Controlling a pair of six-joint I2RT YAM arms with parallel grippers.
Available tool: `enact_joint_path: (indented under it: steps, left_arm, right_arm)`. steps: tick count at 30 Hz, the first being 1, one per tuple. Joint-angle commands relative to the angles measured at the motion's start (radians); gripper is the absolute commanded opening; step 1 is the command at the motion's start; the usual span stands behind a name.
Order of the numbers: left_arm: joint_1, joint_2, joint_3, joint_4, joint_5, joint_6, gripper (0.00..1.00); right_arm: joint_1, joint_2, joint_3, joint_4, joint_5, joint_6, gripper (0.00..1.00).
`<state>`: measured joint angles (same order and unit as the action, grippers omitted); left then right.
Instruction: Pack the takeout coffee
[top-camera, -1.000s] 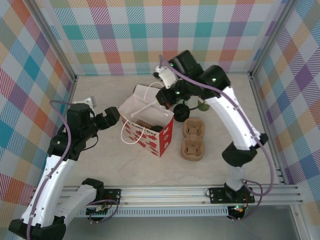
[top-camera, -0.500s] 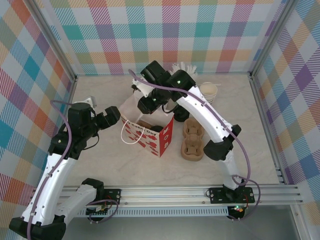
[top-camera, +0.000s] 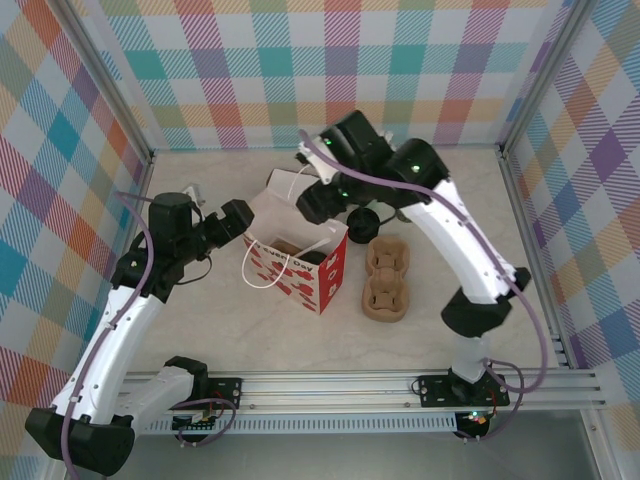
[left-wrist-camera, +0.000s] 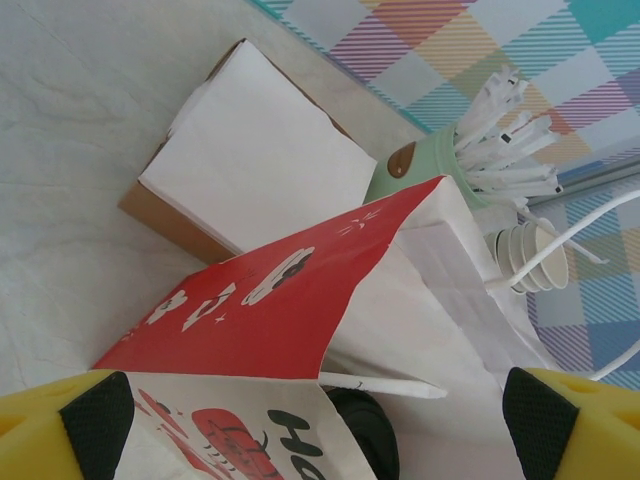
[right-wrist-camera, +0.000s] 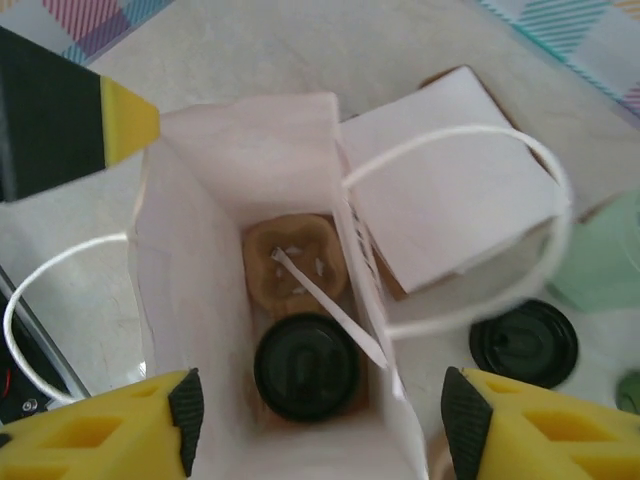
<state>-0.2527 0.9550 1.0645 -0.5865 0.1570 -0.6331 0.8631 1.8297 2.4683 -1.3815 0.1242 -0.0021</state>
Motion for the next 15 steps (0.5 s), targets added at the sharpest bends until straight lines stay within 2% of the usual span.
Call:
enact_joint_path:
  steps: [1,6,15]
  left_arm:
    - [0.004,-0.002,-0.006,0.03,0.022,-0.014,0.97]
    - [0.004,-0.013,-0.003,-0.004,-0.009,0.007,0.97]
    - [0.004,-0.031,0.011,-0.042,-0.034,0.032,0.97]
  right_arm:
    - [-0.033,-0.041,-0.091,-0.011,0.058,0.003,0.72]
    - [-0.035,-0.008,-0.144,-0.04,0.063,-0.005,0.76]
    - [-0.036,0.124,-0.133,-0.027,0.006,-0.018,0.73]
